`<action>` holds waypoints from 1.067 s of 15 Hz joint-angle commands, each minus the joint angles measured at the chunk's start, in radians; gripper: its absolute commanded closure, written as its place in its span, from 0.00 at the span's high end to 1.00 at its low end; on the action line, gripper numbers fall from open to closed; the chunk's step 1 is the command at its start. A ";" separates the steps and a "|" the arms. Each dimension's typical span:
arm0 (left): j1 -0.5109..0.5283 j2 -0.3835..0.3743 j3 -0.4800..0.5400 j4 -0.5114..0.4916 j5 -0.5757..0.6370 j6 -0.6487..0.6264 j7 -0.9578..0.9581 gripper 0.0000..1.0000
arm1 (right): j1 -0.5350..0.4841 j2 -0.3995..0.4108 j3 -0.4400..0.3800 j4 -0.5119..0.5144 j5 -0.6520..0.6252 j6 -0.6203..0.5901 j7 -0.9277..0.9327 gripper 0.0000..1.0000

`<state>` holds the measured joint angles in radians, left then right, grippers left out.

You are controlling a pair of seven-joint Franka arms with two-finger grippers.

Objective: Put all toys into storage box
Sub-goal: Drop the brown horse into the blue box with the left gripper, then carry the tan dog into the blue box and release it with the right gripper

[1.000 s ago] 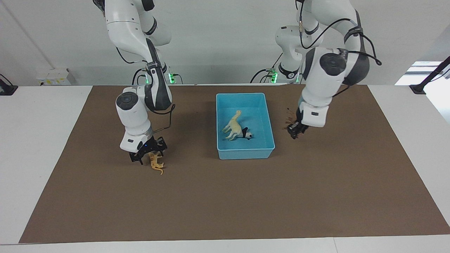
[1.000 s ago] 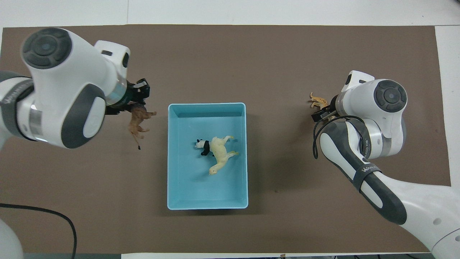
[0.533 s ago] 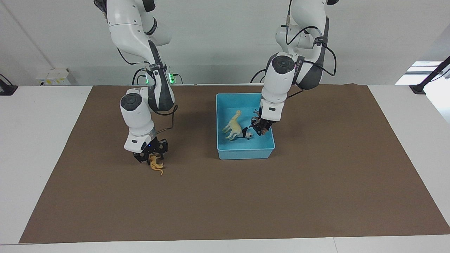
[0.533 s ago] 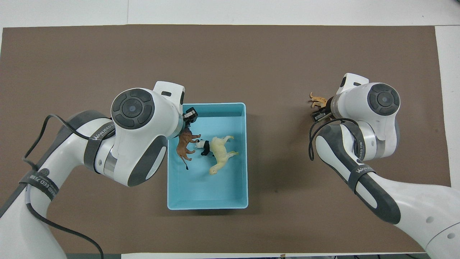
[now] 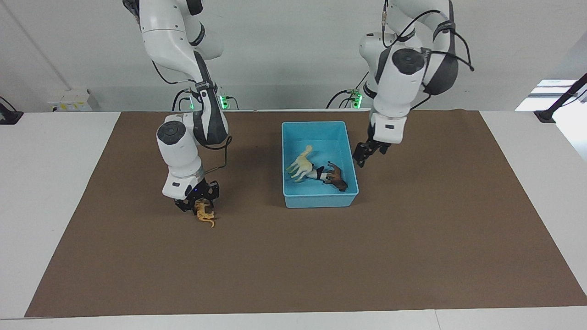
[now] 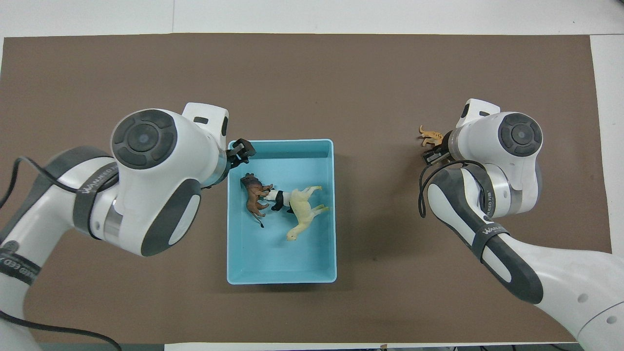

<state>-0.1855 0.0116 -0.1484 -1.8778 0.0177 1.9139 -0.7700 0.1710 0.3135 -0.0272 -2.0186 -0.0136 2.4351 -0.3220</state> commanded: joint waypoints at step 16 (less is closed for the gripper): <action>0.156 0.074 0.084 0.282 -0.012 -0.423 0.661 1.00 | 0.548 0.110 0.003 0.310 0.003 -0.205 0.708 0.99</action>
<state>0.0151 0.0939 -0.1169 -1.6034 0.0159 1.5226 -0.1225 0.7241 0.4378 -0.0207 -1.6742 -0.0071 2.2084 0.3623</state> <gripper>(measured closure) 0.000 0.419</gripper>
